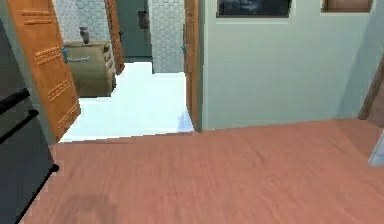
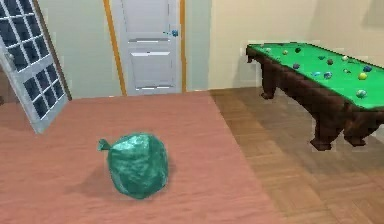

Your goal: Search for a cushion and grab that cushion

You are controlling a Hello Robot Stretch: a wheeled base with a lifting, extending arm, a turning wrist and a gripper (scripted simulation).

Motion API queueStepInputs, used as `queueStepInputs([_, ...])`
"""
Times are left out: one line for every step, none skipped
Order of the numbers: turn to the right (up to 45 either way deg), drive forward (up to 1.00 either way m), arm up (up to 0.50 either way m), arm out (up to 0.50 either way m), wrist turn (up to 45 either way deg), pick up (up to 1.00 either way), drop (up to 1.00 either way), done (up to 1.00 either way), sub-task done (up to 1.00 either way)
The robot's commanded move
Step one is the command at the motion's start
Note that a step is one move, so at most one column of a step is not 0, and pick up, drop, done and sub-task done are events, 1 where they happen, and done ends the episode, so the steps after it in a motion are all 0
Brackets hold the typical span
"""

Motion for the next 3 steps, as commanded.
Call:
queueStepInputs([3.0, 0.0, 0.0, 0.0, 0.0, 0.0, 0.0, 0.0, 0.0])
queueStepInputs([0.0, 0.5, 0.0, 0.0, 0.0, 0.0, 0.0, 0.0, 0.0])
queueStepInputs([42.0, 0.0, 0.0, 0.0, 0.0, 0.0, 0.0, 0.0, 0.0])
